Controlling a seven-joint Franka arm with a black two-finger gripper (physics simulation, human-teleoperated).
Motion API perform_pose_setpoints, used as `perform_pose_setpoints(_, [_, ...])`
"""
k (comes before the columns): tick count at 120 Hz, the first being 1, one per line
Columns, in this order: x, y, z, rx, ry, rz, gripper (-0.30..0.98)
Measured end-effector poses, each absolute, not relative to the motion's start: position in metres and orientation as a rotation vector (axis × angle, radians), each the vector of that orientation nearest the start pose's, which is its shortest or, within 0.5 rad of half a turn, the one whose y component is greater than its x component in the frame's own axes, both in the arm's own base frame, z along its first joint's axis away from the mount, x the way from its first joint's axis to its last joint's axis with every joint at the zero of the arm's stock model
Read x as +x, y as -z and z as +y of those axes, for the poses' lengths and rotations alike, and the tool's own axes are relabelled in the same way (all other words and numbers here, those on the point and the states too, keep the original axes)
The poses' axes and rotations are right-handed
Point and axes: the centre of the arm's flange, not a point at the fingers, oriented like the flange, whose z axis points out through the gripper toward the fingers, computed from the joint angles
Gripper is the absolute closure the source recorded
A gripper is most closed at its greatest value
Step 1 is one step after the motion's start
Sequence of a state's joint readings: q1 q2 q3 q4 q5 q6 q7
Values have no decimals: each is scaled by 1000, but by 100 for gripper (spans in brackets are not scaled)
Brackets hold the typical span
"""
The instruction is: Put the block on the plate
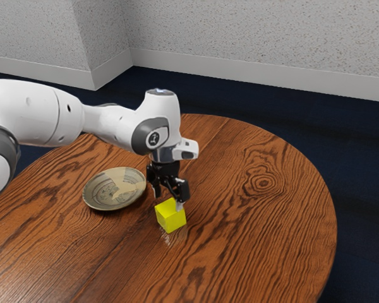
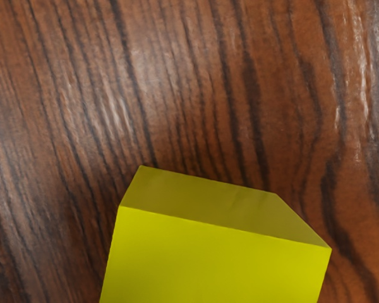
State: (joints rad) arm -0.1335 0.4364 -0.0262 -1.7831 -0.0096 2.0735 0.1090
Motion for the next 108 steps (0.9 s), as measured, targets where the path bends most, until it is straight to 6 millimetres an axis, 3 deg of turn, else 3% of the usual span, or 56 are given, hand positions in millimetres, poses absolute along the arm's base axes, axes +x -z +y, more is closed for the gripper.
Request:
perform_pose_setpoints(82, [630, -251, -101, -3127, -283, 458, 0])
perform_pose_setpoints(108, [630, -246, -100, -3125, -293, 464, 13])
